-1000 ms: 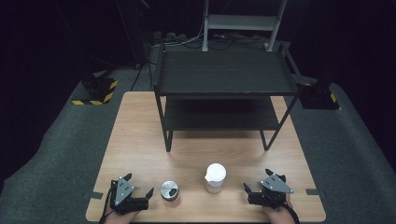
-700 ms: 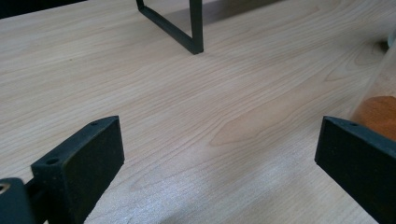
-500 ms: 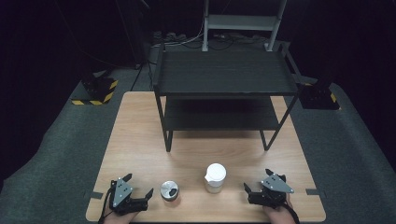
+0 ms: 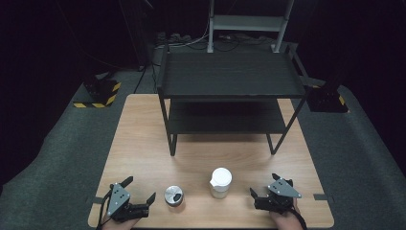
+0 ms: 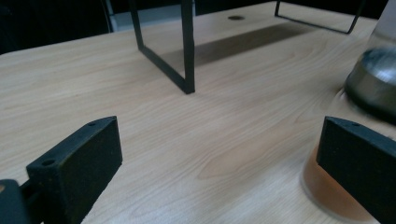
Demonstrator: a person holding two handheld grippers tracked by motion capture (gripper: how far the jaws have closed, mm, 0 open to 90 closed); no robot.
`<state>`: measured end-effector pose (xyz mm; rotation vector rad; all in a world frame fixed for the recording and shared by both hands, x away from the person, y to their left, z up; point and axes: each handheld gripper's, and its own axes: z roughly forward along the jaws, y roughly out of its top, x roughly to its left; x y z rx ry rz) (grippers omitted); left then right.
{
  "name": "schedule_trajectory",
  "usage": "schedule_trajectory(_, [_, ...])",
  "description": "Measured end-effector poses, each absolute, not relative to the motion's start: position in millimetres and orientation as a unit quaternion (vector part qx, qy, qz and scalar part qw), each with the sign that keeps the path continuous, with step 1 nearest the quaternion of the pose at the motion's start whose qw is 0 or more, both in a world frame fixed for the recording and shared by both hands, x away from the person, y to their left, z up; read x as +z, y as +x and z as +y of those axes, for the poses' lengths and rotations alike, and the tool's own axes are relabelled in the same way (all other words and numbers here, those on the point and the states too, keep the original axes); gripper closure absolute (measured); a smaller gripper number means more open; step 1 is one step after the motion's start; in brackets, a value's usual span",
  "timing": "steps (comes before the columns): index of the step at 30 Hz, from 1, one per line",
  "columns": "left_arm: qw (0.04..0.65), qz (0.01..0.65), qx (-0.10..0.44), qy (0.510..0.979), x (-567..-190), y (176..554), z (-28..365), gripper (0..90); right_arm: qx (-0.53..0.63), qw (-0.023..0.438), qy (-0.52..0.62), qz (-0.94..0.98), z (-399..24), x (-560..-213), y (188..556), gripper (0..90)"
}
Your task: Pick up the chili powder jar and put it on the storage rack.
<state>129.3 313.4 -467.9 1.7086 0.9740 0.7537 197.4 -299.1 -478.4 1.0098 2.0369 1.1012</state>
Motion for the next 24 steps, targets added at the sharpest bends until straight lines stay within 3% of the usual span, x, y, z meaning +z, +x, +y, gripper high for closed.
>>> schedule_trajectory(12, [0.542,0.372,0.306,0.689,-459,119,313,0.3,0.414,0.302,0.38,0.77,-299,-478,198,0.0])
schedule_trajectory(24, [0.551,0.347,0.294,0.7,-454,120,300,0.3,0.413,0.301,0.38,0.771,-299,-478,198,0.0])
